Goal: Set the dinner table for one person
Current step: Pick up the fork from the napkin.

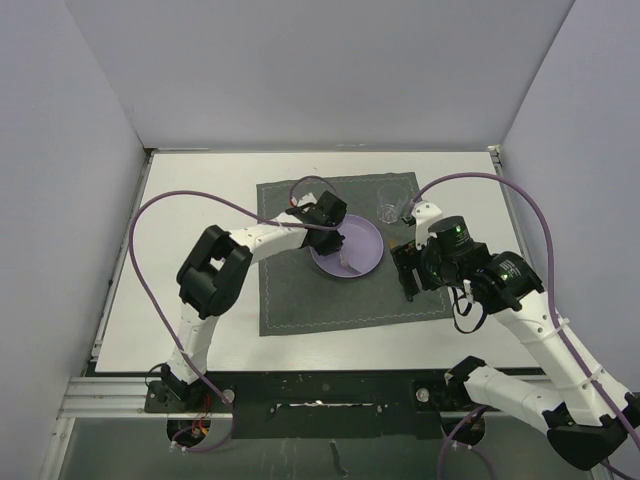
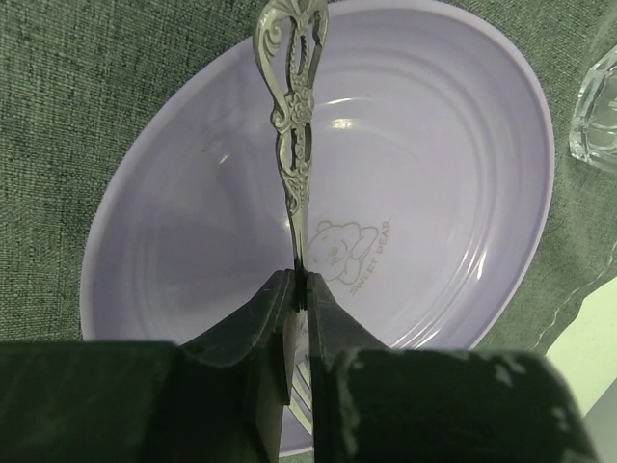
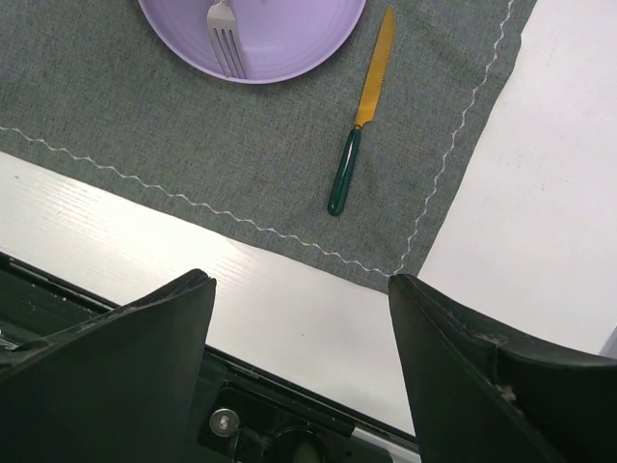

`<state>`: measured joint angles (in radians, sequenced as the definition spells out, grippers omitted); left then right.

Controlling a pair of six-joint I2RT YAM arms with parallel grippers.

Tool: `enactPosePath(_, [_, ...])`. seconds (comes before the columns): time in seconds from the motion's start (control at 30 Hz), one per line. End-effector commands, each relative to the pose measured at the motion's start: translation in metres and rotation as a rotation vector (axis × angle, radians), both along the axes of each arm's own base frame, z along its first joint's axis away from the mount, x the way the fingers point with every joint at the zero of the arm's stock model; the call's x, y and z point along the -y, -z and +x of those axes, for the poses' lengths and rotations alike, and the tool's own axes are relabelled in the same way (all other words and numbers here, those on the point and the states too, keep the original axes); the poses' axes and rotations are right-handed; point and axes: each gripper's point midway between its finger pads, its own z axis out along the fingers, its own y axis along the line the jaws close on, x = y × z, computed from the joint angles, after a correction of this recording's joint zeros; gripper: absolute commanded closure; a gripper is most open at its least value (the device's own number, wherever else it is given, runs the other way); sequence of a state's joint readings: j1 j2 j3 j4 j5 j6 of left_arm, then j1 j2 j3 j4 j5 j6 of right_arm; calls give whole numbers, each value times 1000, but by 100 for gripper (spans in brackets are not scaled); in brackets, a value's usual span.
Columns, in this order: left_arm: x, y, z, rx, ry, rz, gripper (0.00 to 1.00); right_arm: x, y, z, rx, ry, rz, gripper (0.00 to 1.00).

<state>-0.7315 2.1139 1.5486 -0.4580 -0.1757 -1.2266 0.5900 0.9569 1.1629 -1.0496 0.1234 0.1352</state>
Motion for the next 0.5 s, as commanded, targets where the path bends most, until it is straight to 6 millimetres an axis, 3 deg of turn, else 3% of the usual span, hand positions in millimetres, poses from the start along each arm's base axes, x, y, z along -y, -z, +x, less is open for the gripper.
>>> enactPosePath(0.0, [10,-13,11,41,32,-4,94,1,-15,4,60,1,14,26])
enactPosePath(0.23, [15,-35,16,95,86,2,94,0,-14,3,54,4,17,26])
enactPosePath(0.47, [14,-80,18,171,240,50,95,0,-11,2,41,10,19,26])
